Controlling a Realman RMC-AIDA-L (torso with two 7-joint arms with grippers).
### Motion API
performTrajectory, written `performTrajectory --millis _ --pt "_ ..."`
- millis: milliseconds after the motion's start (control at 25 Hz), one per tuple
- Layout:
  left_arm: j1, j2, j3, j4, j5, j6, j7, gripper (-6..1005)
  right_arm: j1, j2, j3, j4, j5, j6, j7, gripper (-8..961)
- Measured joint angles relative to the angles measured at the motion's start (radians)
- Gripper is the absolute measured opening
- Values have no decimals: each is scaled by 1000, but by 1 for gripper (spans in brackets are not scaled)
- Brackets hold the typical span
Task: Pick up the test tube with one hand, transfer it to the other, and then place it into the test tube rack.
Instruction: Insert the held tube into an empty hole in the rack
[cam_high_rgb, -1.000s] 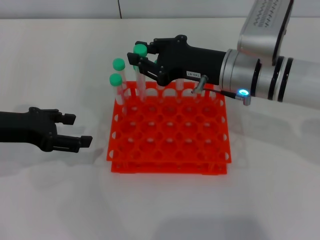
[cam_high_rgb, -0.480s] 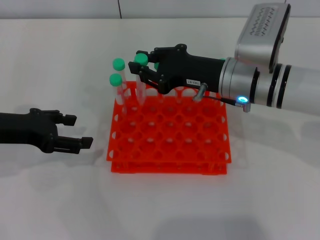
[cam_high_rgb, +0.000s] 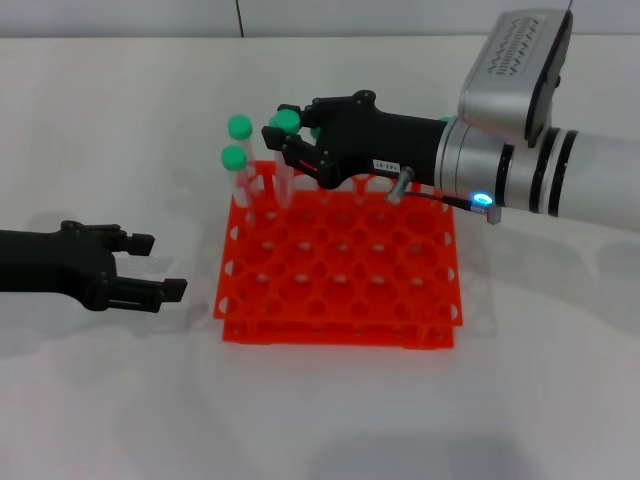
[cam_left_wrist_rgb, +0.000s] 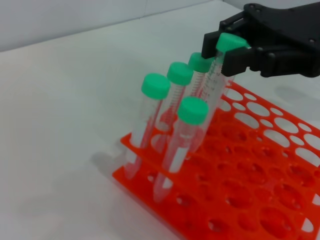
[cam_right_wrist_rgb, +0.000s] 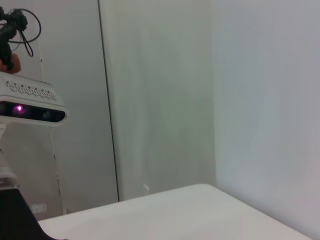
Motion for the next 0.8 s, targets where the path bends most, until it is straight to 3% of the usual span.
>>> performTrajectory --millis 800 --pt "2 -6 0 -5 -3 1 7 879 5 0 -38 19 19 13 -1 265"
